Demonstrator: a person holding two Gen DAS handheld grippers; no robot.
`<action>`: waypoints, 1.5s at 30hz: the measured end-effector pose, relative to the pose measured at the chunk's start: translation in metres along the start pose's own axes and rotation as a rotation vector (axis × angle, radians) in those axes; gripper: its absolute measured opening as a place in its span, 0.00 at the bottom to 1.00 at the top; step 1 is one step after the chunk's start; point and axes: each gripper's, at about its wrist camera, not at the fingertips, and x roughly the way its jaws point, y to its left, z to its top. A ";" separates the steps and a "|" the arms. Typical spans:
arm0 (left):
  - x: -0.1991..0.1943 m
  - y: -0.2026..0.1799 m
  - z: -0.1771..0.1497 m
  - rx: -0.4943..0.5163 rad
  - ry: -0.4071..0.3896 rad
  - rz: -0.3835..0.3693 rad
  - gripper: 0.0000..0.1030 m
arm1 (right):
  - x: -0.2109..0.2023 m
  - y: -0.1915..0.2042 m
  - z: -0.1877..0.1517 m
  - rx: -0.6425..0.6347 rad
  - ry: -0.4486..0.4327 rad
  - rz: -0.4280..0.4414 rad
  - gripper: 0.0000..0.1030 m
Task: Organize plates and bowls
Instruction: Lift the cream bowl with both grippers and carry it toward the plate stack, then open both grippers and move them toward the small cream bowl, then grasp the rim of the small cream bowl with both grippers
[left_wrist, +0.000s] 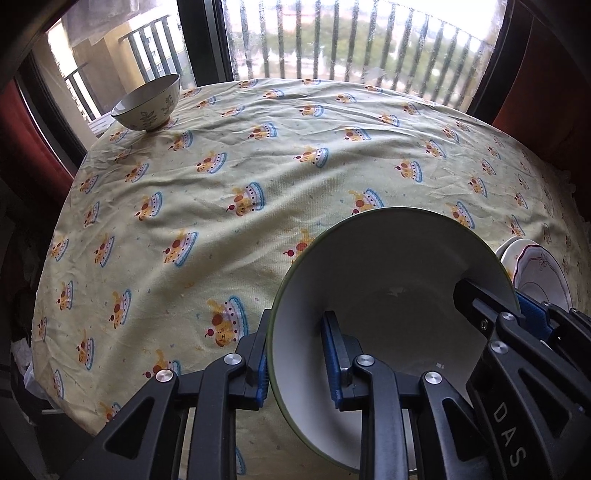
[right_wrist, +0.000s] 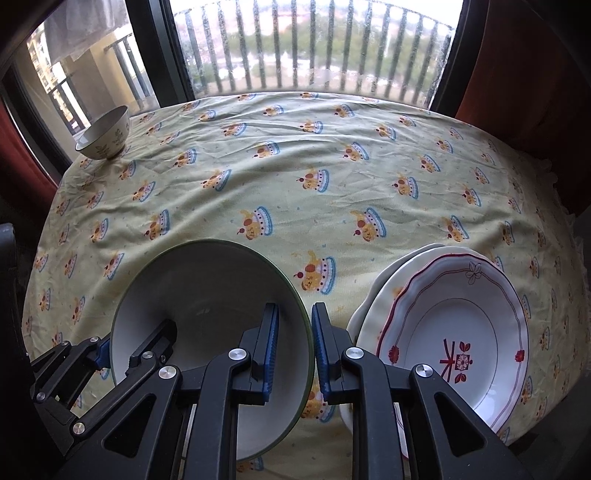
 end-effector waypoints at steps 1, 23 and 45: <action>0.001 0.000 -0.001 -0.003 0.011 -0.001 0.25 | 0.002 0.000 -0.001 0.002 0.005 0.003 0.24; -0.035 0.025 0.006 -0.053 -0.052 0.006 0.83 | -0.027 0.006 0.007 0.016 -0.071 0.093 0.71; -0.026 0.162 0.109 0.013 -0.174 0.035 0.83 | -0.025 0.142 0.110 0.043 -0.166 -0.041 0.82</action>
